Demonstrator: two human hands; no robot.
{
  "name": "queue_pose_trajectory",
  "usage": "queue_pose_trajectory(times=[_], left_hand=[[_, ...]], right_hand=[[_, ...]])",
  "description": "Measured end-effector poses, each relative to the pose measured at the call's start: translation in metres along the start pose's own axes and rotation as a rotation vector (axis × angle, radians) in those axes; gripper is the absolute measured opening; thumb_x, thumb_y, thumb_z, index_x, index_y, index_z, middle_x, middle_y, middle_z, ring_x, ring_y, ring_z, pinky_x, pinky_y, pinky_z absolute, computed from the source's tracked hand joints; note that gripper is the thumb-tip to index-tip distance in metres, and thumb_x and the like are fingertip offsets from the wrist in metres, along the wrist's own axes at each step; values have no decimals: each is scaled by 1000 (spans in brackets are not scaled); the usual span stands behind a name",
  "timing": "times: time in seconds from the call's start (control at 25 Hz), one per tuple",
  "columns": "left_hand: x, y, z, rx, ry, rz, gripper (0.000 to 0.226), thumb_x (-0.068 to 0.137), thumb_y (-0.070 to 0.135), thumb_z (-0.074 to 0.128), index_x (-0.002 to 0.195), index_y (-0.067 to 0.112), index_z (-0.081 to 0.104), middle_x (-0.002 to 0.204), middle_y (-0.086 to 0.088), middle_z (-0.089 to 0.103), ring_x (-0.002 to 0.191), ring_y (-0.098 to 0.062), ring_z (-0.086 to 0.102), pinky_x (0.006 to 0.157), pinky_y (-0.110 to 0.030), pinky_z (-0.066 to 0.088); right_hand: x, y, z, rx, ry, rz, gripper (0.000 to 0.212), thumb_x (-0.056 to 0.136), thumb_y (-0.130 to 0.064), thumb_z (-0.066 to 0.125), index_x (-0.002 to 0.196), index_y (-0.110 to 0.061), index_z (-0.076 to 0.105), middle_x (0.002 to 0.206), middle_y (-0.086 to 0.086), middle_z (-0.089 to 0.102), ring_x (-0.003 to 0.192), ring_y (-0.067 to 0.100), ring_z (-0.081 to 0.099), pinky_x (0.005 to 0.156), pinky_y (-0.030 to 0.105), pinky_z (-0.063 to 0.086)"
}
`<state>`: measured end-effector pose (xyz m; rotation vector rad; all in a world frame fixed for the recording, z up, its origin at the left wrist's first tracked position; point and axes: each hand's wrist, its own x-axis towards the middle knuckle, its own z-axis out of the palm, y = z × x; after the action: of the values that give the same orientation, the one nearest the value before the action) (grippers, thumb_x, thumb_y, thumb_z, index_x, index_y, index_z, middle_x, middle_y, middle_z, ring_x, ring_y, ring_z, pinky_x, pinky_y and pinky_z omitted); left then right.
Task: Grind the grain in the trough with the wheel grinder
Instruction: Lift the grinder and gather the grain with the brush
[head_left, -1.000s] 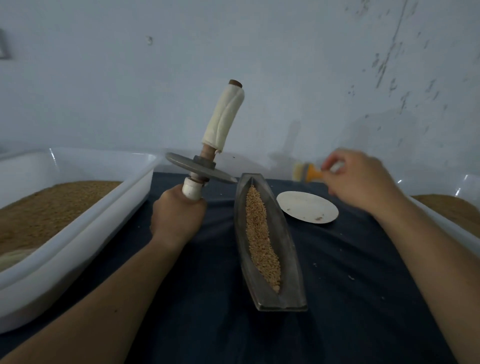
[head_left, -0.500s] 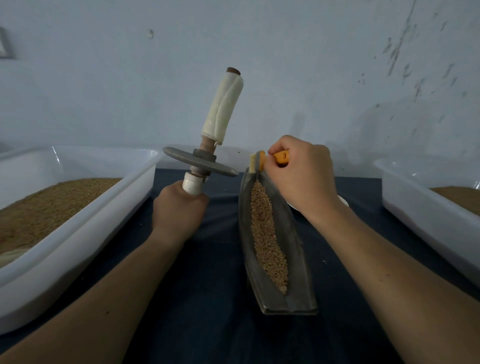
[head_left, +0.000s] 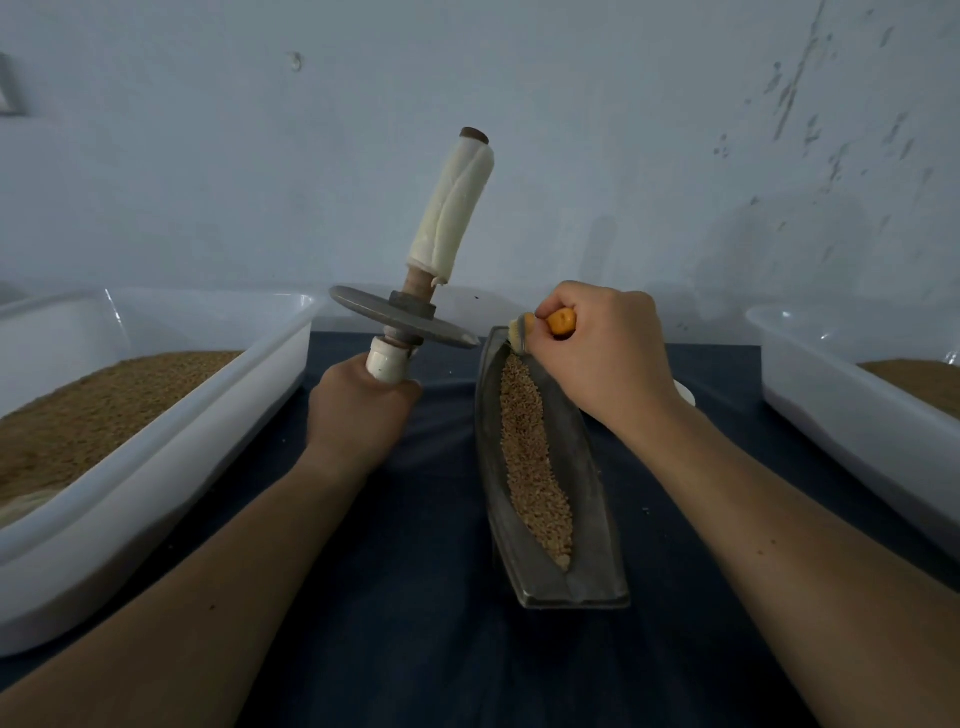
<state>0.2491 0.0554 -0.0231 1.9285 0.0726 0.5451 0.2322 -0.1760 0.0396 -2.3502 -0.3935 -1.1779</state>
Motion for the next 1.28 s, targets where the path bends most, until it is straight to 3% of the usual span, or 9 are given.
queue_pose_trajectory(times=[0.16,0.32,0.44,0.56,0.72,0.84,0.96,1.12,1.28], left_hand=[[0,-1,-1,-30,1,-20,16,74,37,75,80,27,64,69,2,68,70,-23,69,71,-50,61],[0,1,-1,-44,-8,-17,16,77,34,76,83,26,64,73,1,69,73,-24,69,72,-48,61],[-1,1,-2,-57,-19,-18,16,77,33,76,84,25,64,74,-1,68,74,-27,69,71,-48,61],[-1,1,-1,-71,-12,-23,16,78,32,76,87,25,64,76,-2,69,74,-25,69,71,-48,61],[0,0,-2,-109,2,-45,15,75,30,75,81,23,64,65,-2,66,61,-22,64,62,-44,58],[1,-1,-2,-141,6,-63,18,73,30,75,80,18,64,58,-2,62,53,-18,58,55,-37,54],[2,-1,-3,-143,17,-71,19,73,30,75,83,18,64,61,-4,63,53,-18,59,54,-35,54],[1,1,-3,-143,6,-65,17,75,29,75,82,18,64,62,-5,62,55,-19,59,55,-35,54],[-1,4,-2,-135,16,-59,15,78,27,76,83,20,64,65,-5,63,56,-18,60,54,-32,51]], right_hand=[[-2,-3,1,89,-28,-43,13,95,-28,69,91,-19,78,73,-7,70,68,8,65,66,31,58],[-3,-5,-1,17,-114,-61,22,100,-27,61,85,-17,74,63,-6,62,59,9,59,58,30,51],[0,-12,-7,11,-143,-51,33,98,-25,57,67,-15,61,53,-3,51,49,11,51,52,34,51],[9,-16,-16,53,-50,-26,41,98,-25,53,58,-17,46,49,-2,44,43,11,43,46,29,41],[15,-19,-20,63,60,-24,38,100,-29,54,64,-18,55,49,-6,49,43,10,49,47,22,41],[7,-19,-14,21,10,-44,36,101,-29,55,69,-14,60,52,-4,51,46,11,50,50,28,47],[3,-16,-11,-1,-93,-12,39,101,-26,55,64,-12,55,53,1,50,47,14,50,52,36,50],[9,-21,-17,34,-31,21,43,94,-25,54,54,-20,40,46,-5,38,40,11,39,47,24,33],[10,-24,-18,30,-8,-16,42,100,-27,54,61,-13,52,50,0,47,45,14,45,48,29,41]])
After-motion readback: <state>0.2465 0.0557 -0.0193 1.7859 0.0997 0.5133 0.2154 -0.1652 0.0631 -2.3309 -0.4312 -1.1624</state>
